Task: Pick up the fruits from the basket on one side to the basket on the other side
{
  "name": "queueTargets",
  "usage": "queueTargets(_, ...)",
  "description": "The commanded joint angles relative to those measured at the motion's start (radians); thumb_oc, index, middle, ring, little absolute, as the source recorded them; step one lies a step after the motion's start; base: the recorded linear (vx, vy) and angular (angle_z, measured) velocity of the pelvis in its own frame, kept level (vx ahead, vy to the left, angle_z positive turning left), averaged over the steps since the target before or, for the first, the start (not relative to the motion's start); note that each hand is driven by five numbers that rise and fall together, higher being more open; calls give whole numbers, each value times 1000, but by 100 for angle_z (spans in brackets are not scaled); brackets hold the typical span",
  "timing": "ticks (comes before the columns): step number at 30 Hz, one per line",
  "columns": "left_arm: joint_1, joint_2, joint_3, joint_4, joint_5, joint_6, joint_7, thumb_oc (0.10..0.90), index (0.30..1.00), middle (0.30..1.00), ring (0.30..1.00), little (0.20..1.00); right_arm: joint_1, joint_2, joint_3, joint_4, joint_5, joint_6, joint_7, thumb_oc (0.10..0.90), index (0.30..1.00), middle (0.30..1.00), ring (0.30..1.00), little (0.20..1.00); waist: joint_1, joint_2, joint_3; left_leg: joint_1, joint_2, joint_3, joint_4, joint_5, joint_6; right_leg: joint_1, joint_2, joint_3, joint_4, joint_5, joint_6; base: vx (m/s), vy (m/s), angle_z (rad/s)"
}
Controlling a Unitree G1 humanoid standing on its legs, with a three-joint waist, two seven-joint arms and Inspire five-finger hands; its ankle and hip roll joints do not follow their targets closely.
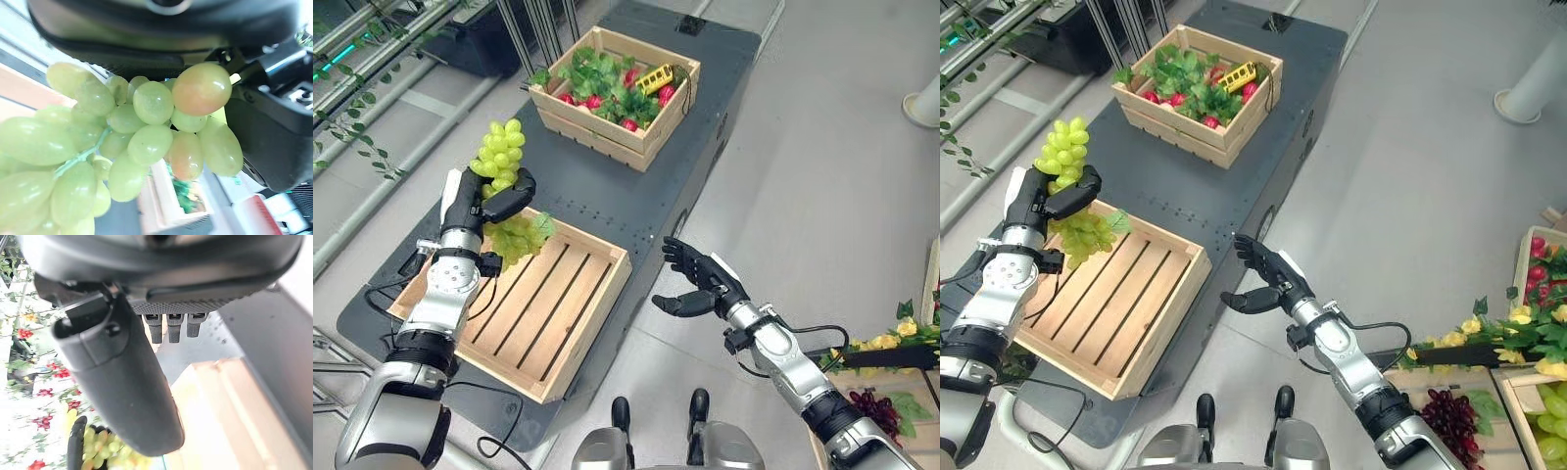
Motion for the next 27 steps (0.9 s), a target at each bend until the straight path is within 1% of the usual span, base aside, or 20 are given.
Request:
queueTargets(1, -104, 58, 6, -13, -116, -128, -61, 400, 300, 300, 300, 300, -28, 5, -19, -75, 128, -32, 56, 800, 900, 900, 900, 900, 16, 23, -227, -52, -51, -38, 36, -71, -8, 6, -50, 6, 51, -81, 15, 12, -57, -3)
queueTargets(4, -186, 68, -31, -22, -215, -110, -149, 400, 300, 300, 300, 300, -85, 19, -30, -84, 184, 13, 41, 800, 900, 900, 900, 900, 18, 29, -242, -42, -53, -51, 6, -55, -10, 17, -43, 0, 48, -84, 13, 8, -59, -1)
queueTargets(6, -235, 66, -50, -20, -293, -97, -205, 400, 300, 300, 300, 300, -118, 31, -35, -88, 243, 36, 38, 800, 900, 900, 900, 900, 18, 29, -248, -39, -53, -56, 1, -54, -9, 22, -41, -3, 49, -88, 11, -7, -51, 2)
queueTargets(7, -270, 55, -65, -20, -348, -91, -246, 400, 300, 300, 300, 300, -148, 50, -39, -82, 280, 56, 35, 800, 900, 900, 900, 900, 17, 30, -253, -38, -53, -53, 8, -60, -7, 24, -41, -3, 50, -91, 9, -8, -39, 4)
queueTargets(9, -295, 44, -78, -29, -379, -86, -269, 400, 300, 300, 300, 300, -180, 66, -38, -80, 301, 73, 28, 800, 900, 900, 900, 900, 17, 30, -257, -36, -53, -47, 16, -65, -6, 27, -42, -1, 50, -94, 6, -5, -31, 4)
queueTargets(10, -330, 35, -97, -25, -411, -78, -285, 400, 300, 300, 300, 300, -220, 81, -34, -77, 313, 88, 14, 800, 900, 900, 900, 900, 17, 31, -263, -32, -52, -47, 18, -68, -5, 34, -41, 0, 49, -95, 4, 0, 0, 0)
queueTargets(11, -332, 35, -98, -24, -412, -79, -286, 400, 300, 300, 300, 300, -221, 81, -35, -76, 313, 88, 14, 800, 900, 900, 900, 900, 18, 30, -261, -31, -52, -47, 19, -69, -5, 34, -41, 0, 49, -95, 4, 0, 0, 0)
queueTargets(13, -387, 15, -125, -13, -432, -59, -306, 400, 300, 300, 300, 300, -286, 99, -26, -70, 335, 110, -2, 800, 900, 900, 900, 900, 17, 29, -271, -25, -50, -43, 21, -73, -6, 44, -38, 2, 44, -97, 1, -2, -34, -2)
queueTargets(15, -410, 6, -141, -4, -444, -48, -317, 400, 300, 300, 300, 300, -318, 104, -16, -69, 344, 117, -18, 800, 900, 900, 900, 900, 17, 28, -274, -22, -49, -41, 21, -74, -6, 47, -37, 4, 41, -96, 0, -5, -11, -2)
queueTargets(16, -438, -5, -157, 9, -472, -33, -331, 400, 300, 300, 300, 300, -356, 108, -7, -72, 340, 125, -41, 800, 900, 900, 900, 900, 16, 27, -278, -21, -48, -38, 20, -74, -7, 50, -36, 6, 36, -95, -1, -15, -20, -3)
queueTargets(19, -471, -28, -179, 35, -500, -27, -349, 400, 300, 300, 300, 300, -408, 119, 7, -64, 335, 131, -64, 800, 900, 900, 900, 900, 15, 26, -281, -18, -46, -37, 18, -74, -9, 54, -35, 8, 31, -93, -2, -19, -16, -3)
queueTargets(21, -499, -54, -200, 48, -497, -21, -351, 400, 300, 300, 300, 300, -468, 129, 20, -58, 338, 149, -97, 800, 900, 900, 900, 900, 15, 23, -286, -16, -46, -37, 16, -75, -10, 58, -34, 10, 23, -90, -3, -28, -16, -4)
queueTargets(24, -534, -71, -227, 62, -492, -13, -357, 400, 300, 300, 300, 300, -523, 136, 35, -45, 346, 166, -123, 800, 900, 900, 900, 900, 15, 20, -290, -13, -46, -37, 13, -74, -10, 61, -33, 12, 17, -86, -3, 0, 0, 0)
queueTargets(27, -567, -93, -261, 77, -491, -8, -367, 400, 300, 300, 300, 300, -568, 147, 55, -33, 360, 172, -149, 800, 900, 900, 900, 900, 14, 18, -296, -12, -46, -35, 10, -73, -10, 61, -32, 14, 12, -83, -2, 0, 0, 0)
